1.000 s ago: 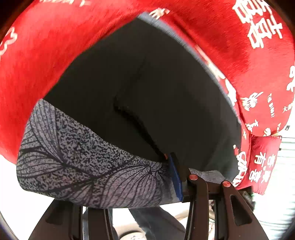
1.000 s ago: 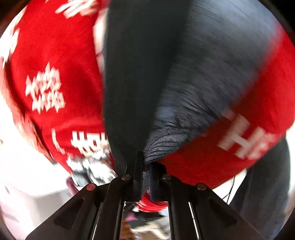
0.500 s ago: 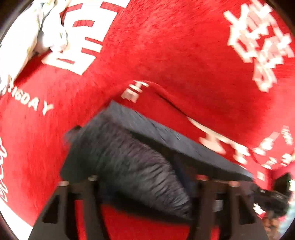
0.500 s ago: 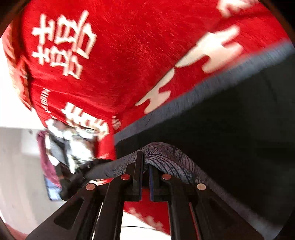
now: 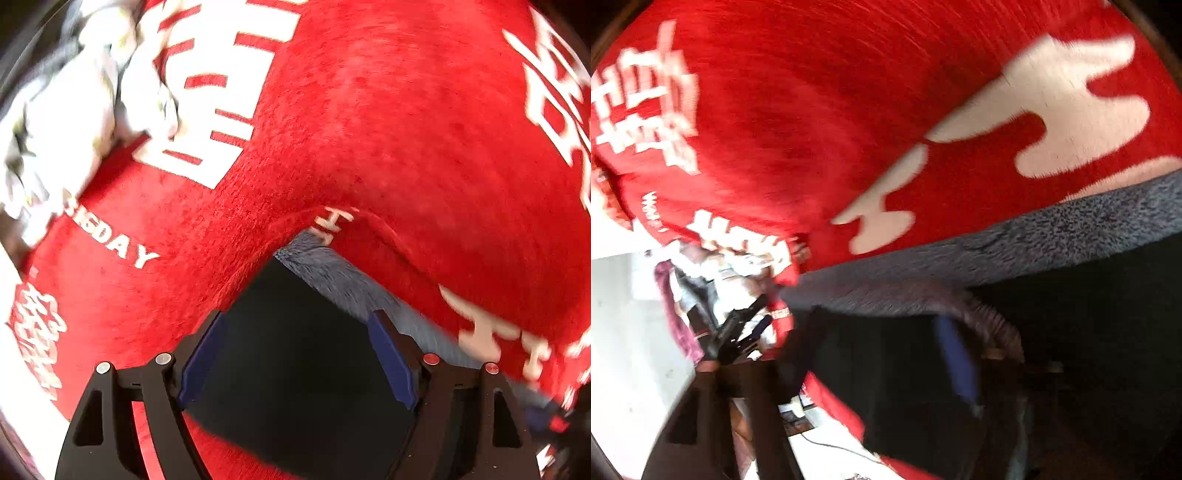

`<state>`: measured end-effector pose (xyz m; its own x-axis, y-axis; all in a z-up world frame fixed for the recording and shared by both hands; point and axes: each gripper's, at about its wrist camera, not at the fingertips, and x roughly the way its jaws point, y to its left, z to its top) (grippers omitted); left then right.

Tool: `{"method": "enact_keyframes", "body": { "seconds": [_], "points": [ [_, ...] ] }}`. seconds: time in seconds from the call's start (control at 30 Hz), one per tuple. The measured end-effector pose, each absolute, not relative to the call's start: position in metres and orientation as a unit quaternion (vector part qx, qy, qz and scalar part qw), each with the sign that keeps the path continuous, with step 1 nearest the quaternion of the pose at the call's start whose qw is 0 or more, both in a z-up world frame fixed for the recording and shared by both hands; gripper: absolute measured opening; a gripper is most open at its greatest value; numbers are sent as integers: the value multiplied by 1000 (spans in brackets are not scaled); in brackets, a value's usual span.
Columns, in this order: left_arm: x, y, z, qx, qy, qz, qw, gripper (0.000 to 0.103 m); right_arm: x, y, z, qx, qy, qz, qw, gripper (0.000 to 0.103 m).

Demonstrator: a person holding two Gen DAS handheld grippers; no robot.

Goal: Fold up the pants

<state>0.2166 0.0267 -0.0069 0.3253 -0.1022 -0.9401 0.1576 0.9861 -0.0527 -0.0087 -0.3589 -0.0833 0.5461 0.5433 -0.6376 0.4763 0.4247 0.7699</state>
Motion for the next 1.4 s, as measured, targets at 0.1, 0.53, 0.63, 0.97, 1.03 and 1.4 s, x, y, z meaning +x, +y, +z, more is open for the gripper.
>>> {"method": "enact_keyframes", "body": {
  "seconds": [0.1, 0.53, 0.63, 0.97, 1.03, 1.4],
  "points": [
    [174, -4, -2, 74, 594, -141, 789, 80, -31, -362, -54, 519, 462, 37, 718, 72],
    [-43, -185, -59, 132, 680, -448, 564, 80, -310, -366, -58, 566, 451, -148, 674, 72],
    [-74, -206, -72, 154, 687, -470, 533, 80, -370, -346, -76, 577, 455, -197, 649, 72],
    [-94, -218, -84, 165, 672, -483, 536, 80, -440, -298, -172, 691, 392, -198, 575, 51],
    [-94, -219, -83, 156, 672, -487, 535, 75, -442, -297, -175, 713, 367, -184, 569, 28],
    [-79, -283, -28, 90, 659, -503, 552, 54, -419, -411, -44, 689, 275, -87, 664, 14]
  ]
}}
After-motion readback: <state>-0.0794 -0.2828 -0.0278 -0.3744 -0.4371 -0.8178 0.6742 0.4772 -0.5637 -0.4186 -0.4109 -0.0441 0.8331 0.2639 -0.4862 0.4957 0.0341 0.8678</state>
